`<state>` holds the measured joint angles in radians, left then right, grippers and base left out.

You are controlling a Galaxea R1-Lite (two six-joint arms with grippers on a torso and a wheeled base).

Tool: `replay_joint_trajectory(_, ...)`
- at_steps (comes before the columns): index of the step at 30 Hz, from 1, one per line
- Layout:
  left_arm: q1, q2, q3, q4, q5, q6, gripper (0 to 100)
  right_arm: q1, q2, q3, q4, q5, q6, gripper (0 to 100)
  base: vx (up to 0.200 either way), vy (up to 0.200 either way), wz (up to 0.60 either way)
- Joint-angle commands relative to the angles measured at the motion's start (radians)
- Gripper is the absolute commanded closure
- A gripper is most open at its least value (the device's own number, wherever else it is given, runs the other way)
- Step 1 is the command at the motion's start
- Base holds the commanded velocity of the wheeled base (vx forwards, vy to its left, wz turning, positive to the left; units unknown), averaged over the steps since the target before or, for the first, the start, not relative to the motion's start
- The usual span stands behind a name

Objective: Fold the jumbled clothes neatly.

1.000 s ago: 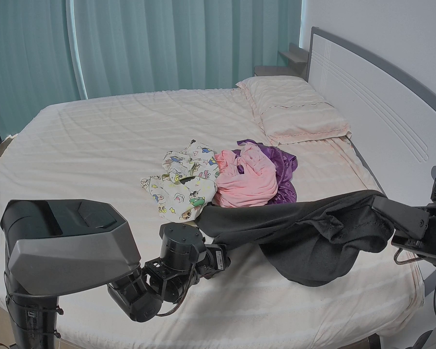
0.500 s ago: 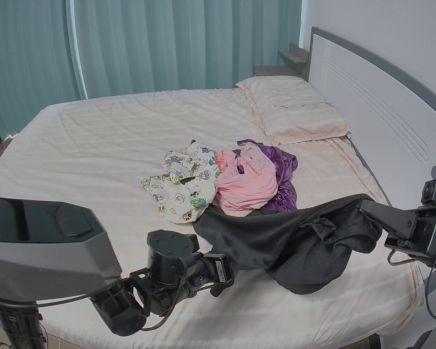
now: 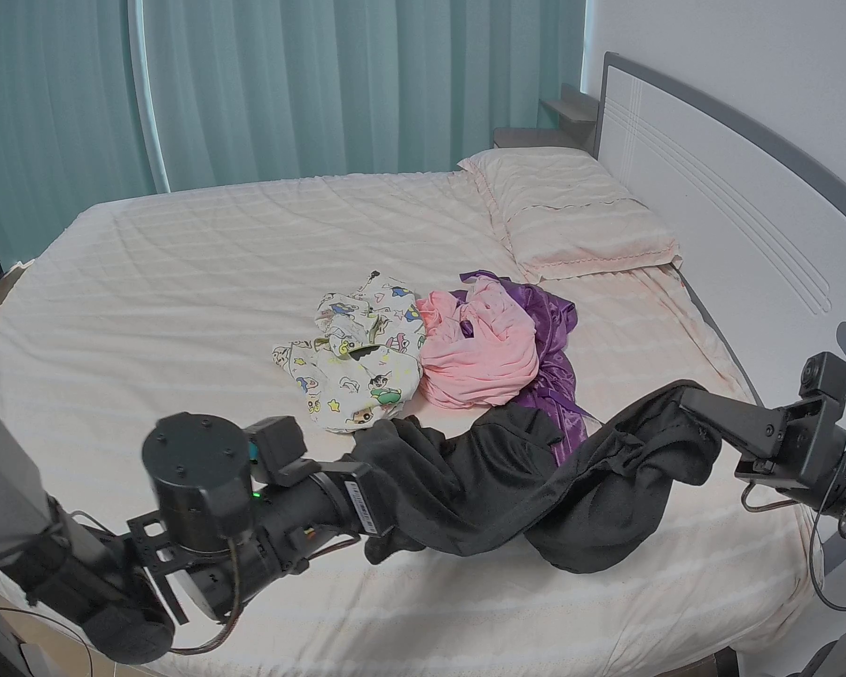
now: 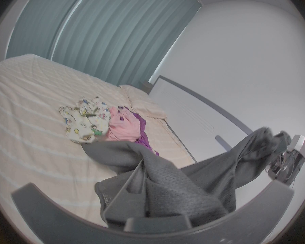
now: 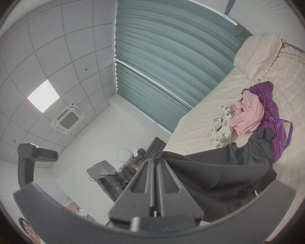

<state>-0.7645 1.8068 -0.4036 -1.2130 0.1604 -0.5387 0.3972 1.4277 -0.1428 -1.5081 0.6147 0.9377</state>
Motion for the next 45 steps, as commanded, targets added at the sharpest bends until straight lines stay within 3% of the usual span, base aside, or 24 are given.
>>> replay_joint_trajectory(1,-0.001,-0.208,0.031,0.044,0.093,0.01,100,-0.014,0.132,-0.026,-0.001,-0.01,-0.005,100,0.0,0.0,0.0)
replay_joint_trajectory(3,0.004,-0.253,0.023,0.056,0.139,0.011,100,-0.006,0.151,-0.063,-0.001,-0.046,-0.005,100,0.0,0.0,0.0)
replay_joint_trajectory(7,0.02,-0.33,0.0,0.118,0.156,0.01,100,0.006,0.088,-0.158,0.002,-0.121,-0.005,100,0.0,0.0,0.0)
replay_joint_trajectory(11,0.03,-0.354,0.014,0.151,0.163,0.0,100,-0.003,0.014,-0.228,0.012,-0.127,0.004,100,0.0,0.0,0.0)
replay_joint_trajectory(16,0.03,-0.313,0.06,0.153,0.153,-0.007,100,0.015,0.028,-0.17,0.124,-0.124,-0.005,100,0.0,0.0,0.0)
replay_joint_trajectory(20,0.03,-0.231,0.048,0.147,0.151,-0.079,100,0.018,0.105,-0.121,0.135,-0.125,-0.026,100,0.0,0.0,0.0)
replay_joint_trajectory(25,0.037,-0.147,0.046,0.145,0.148,-0.132,100,0.032,0.166,-0.086,0.137,-0.159,-0.119,100,0.0,0.0,0.0)
replay_joint_trajectory(29,0.047,-0.122,0.045,0.142,0.153,-0.148,100,0.055,0.172,-0.092,0.137,-0.217,-0.119,100,0.0,0.0,0.0)
replay_joint_trajectory(33,0.059,-0.132,0.049,0.142,0.149,-0.191,100,0.058,0.165,-0.087,0.137,-0.233,-0.117,100,0.0,0.0,0.0)
replay_joint_trajectory(39,0.06,-0.138,0.1,0.142,0.145,-0.213,100,0.055,0.162,-0.075,0.14,-0.286,-0.111,100,-0.2,0.0,0.0)
replay_joint_trajectory(45,0.053,-0.178,0.108,0.182,0.189,-0.211,100,0.055,0.169,-0.074,0.143,-0.293,-0.109,100,-0.067,0.0,0.0)
